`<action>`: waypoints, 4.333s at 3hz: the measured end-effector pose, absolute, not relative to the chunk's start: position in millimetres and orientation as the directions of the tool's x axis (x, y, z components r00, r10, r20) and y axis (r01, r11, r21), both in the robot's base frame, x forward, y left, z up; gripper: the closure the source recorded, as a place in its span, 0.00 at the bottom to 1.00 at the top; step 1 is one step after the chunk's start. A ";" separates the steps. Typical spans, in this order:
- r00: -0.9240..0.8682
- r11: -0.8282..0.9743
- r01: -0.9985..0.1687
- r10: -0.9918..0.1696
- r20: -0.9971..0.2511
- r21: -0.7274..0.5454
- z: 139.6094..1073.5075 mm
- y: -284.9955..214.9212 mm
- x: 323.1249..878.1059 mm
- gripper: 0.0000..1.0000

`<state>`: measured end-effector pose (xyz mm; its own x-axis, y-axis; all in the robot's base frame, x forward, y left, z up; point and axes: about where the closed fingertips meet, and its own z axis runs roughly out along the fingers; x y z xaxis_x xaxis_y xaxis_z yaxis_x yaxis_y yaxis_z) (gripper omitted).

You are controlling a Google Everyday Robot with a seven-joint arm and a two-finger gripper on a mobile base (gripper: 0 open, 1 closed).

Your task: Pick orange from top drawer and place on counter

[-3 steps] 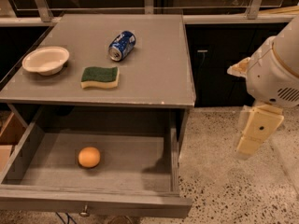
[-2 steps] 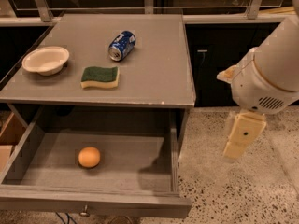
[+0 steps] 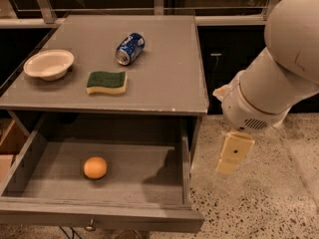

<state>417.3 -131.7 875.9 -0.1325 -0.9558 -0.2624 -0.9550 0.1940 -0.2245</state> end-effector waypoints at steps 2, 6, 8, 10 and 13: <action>-0.146 0.197 -0.973 -0.930 -0.336 -0.122 839.1 -109.1 399.5 0.00; -0.175 0.214 -0.976 -0.890 -0.422 -0.047 795.3 -75.8 396.5 0.00; -0.174 0.227 -0.973 -0.854 -0.490 -0.049 777.4 -47.0 408.4 0.00; -0.208 0.218 -0.975 -0.831 -0.516 0.043 731.2 -5.8 385.5 0.00; -0.281 0.312 -0.949 -0.770 -0.573 0.046 703.9 10.5 406.7 0.00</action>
Offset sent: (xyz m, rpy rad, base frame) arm -0.0269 0.0417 -0.0687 0.1654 0.1469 0.0198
